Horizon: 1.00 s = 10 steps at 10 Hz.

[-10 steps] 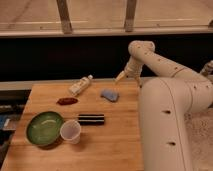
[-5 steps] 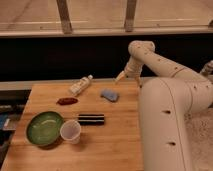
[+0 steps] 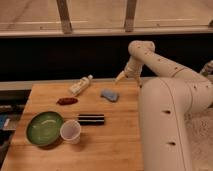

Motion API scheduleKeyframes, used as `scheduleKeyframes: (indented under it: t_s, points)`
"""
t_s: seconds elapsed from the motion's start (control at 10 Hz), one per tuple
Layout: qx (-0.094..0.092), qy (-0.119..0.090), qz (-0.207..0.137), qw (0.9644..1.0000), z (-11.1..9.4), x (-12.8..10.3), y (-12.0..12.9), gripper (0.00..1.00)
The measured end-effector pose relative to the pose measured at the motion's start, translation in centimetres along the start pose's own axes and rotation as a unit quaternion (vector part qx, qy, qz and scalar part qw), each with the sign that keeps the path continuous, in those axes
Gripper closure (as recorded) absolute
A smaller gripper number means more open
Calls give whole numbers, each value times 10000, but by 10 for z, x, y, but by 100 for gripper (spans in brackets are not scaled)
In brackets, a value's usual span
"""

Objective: Drag the pepper across the table

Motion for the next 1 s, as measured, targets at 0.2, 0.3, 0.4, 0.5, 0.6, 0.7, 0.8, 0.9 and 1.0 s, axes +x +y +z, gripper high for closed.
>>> scheduleKeyframes:
  t_s: [0.2, 0.3, 0.4, 0.5, 0.6, 0.7, 0.8, 0.9, 1.0]
  points:
    - [34, 7, -170, 9998, -1, -1, 9, 20]
    - [40, 0, -320, 9995, -1, -6, 22, 20]
    - [53, 20, -435, 9990, 0, -10, 34, 20]
    - [68, 26, -593, 9982, 0, -16, 49, 20]
    - [84, 56, -736, 9972, 2, -19, 61, 20]
    - [93, 77, -917, 9957, 3, -24, 76, 20]
    - [104, 98, -1076, 9941, 5, -26, 90, 20]
    - [121, 120, -1325, 9910, 7, -28, 111, 20]
    - [131, 142, -1576, 9873, 9, -28, 132, 20]
